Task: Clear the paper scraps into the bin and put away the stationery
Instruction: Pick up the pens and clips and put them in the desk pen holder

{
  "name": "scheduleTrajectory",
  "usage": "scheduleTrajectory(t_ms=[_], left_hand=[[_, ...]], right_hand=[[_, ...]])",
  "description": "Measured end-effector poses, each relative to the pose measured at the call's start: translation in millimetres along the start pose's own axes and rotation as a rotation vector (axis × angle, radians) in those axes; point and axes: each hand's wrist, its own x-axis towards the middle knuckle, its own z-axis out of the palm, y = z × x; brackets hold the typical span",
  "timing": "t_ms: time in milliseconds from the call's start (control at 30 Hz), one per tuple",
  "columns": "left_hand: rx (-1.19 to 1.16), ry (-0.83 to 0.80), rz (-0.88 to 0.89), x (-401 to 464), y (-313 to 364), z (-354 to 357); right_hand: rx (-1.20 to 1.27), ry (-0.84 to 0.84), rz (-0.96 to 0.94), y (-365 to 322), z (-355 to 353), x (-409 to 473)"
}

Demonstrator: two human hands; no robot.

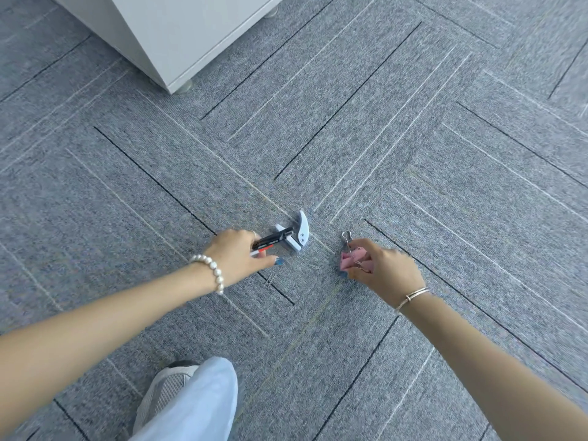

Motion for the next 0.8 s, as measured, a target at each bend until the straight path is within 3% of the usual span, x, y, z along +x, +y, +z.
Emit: scheduleTrajectory(t_ms=[267, 567, 800], left_hand=[[-0.141, 0.027, -0.012, 1, -2, 6], [-0.172, 0.044, 0.01, 3, 4, 5], [-0.186, 0.051, 0.034, 4, 3, 6]], right_hand=[[-0.074, 0.138, -0.031, -2, 9, -11], [-0.035, 0.01, 0.045, 0, 3, -6], [-0.068, 0.037, -0.045, 0, 5, -4]])
